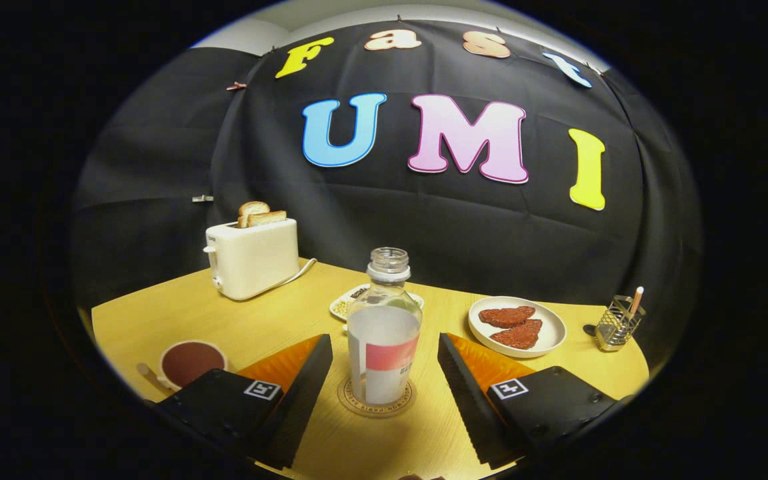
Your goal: Take the bottle from table, then pour the juice into the cup, finally place the bottle on the coaster
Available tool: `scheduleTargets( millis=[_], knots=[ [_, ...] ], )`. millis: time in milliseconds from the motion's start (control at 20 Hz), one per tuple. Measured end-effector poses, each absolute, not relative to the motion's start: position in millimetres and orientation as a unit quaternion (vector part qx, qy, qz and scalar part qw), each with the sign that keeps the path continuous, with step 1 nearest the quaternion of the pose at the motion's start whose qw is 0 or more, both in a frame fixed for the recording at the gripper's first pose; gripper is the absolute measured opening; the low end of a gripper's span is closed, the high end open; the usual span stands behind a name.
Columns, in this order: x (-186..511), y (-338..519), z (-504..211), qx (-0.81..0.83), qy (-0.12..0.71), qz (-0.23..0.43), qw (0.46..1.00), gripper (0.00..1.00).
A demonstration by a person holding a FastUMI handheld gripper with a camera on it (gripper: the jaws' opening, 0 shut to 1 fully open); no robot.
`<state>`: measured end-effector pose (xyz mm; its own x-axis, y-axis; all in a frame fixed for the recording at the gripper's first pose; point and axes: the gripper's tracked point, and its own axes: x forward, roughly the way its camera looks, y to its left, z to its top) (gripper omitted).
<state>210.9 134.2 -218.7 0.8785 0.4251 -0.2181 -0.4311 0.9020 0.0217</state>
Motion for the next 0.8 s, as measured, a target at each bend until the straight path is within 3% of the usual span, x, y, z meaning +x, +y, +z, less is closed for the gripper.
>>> scheduleTargets(
  millis=[450, 800],
  knots=[
    [137, 80, -120, -0.011, 0.068, 0.201, 0.977, 0.98],
    [105, 10, -21, -0.018, 0.017, 0.128, 0.991, 0.97]
  ],
)
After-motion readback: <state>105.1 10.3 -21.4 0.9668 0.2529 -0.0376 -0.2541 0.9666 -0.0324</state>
